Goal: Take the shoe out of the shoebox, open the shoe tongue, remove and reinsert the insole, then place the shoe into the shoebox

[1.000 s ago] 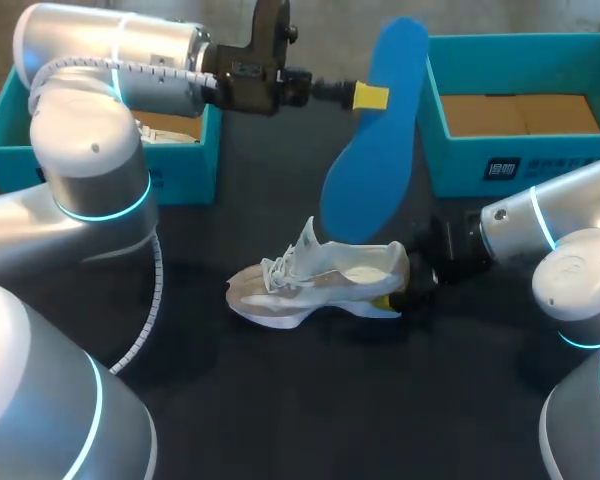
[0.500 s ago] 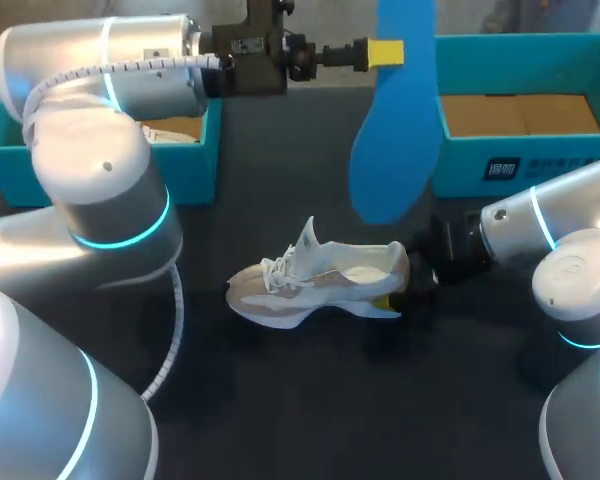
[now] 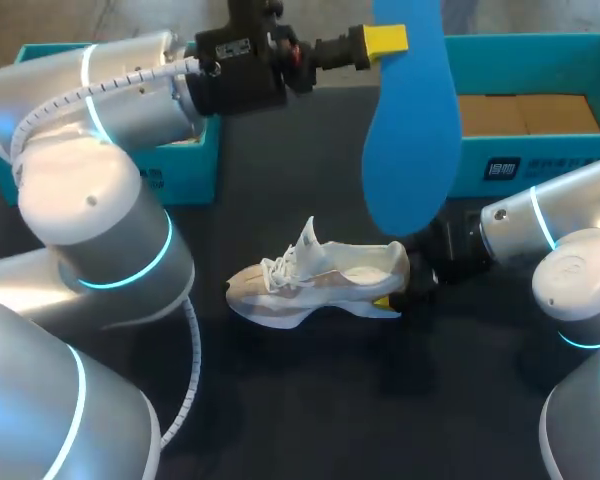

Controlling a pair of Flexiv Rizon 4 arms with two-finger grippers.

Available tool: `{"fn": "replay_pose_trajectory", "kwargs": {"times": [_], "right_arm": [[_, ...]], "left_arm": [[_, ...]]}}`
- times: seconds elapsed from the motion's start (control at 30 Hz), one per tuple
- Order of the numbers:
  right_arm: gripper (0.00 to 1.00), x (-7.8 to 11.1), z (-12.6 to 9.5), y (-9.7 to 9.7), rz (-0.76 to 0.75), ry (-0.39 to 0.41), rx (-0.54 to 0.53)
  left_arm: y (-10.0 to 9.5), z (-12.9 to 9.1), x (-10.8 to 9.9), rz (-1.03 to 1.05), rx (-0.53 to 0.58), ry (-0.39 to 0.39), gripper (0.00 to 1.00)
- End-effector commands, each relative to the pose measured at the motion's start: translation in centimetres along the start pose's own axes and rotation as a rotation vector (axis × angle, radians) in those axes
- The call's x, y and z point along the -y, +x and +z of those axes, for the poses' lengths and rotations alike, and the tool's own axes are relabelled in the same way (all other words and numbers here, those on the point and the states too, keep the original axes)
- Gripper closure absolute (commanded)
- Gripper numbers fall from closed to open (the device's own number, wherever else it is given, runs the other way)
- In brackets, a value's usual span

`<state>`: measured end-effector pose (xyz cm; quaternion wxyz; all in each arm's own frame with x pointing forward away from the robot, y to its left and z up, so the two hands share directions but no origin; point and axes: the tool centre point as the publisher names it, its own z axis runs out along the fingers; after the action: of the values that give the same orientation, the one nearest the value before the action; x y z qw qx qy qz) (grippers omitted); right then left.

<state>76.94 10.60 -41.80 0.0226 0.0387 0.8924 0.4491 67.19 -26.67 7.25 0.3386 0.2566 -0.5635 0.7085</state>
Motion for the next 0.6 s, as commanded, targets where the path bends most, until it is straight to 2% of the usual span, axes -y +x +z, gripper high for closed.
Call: {"fn": "replay_pose_trajectory", "kwargs": {"times": [0.03, 0.6], "right_arm": [[1.00, 0.0, 0.2, -0.1, 0.001, 0.003, 0.001], [1.00, 0.0, 0.2, -0.1, 0.001, 0.003, 0.001]], "left_arm": [[0.9, -1.2, -0.7, -0.044, 0.004, -0.019, 1.00], [2.3, -2.9, -3.4, -0.134, 0.010, -0.074, 1.00]]}}
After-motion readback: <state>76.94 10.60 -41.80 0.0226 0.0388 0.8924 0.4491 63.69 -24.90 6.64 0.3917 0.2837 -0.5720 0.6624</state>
